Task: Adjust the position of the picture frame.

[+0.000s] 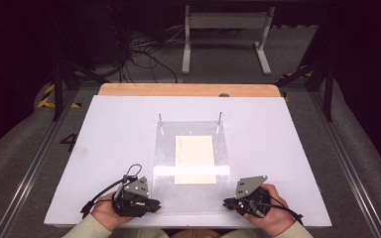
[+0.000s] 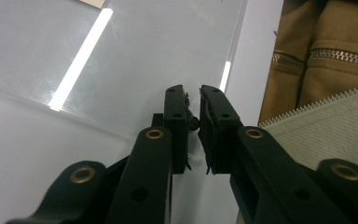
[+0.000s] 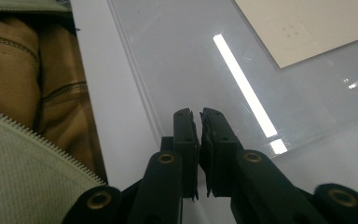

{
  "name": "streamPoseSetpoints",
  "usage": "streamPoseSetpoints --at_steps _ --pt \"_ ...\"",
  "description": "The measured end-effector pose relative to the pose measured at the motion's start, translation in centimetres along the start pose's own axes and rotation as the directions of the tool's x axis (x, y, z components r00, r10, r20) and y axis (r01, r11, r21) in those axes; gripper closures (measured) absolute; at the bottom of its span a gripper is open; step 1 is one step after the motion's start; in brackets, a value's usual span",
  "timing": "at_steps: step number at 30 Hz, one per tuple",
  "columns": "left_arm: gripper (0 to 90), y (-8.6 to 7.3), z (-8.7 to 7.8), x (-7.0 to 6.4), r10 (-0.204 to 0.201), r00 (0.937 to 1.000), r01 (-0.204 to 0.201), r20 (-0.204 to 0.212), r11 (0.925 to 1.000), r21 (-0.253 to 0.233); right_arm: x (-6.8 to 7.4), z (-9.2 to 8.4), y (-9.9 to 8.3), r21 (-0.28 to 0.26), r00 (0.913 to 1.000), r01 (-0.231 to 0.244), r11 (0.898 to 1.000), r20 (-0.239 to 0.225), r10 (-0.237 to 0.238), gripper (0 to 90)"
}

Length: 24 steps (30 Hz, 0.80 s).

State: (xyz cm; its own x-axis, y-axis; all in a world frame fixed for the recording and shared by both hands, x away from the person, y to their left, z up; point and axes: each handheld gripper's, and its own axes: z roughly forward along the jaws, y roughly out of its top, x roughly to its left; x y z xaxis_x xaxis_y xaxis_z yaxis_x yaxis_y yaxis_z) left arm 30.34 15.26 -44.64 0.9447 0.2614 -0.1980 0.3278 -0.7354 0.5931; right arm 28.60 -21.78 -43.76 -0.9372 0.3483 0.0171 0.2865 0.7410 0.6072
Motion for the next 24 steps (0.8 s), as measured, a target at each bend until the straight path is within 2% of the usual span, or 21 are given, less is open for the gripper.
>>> streamPoseSetpoints --at_steps 10,20,21,22,24 --pt "81.5 -0.3 -0.3 -0.2 0.023 0.9984 -0.025 0.052 0.9991 0.034 1.1 -0.1 -0.2 0.003 0.9988 0.010 1.000 -0.047 -0.010 84.2" --pt "81.5 -0.5 -0.5 -0.3 0.026 0.9979 -0.029 0.059 0.9985 0.046 1.6 -0.1 -0.2 0.002 0.9974 0.017 1.000 -0.070 -0.017 84.1" --pt "81.0 -0.4 -0.5 -0.2 0.028 0.9968 -0.032 0.075 0.9986 0.043 1.6 0.0 -0.2 0.001 0.9975 0.013 1.000 -0.070 -0.013 84.0" --pt "77.9 -0.4 -0.5 -0.1 0.014 0.9960 -0.017 0.088 0.9992 0.037 1.6 -0.1 -0.2 0.001 0.9973 0.013 1.000 -0.073 -0.013 83.4" --pt "70.6 -0.3 -0.5 0.0 0.011 0.9968 -0.013 0.080 0.9997 0.021 1.3 -0.4 -0.2 -0.025 0.9974 0.001 1.000 -0.072 -0.003 74.5"
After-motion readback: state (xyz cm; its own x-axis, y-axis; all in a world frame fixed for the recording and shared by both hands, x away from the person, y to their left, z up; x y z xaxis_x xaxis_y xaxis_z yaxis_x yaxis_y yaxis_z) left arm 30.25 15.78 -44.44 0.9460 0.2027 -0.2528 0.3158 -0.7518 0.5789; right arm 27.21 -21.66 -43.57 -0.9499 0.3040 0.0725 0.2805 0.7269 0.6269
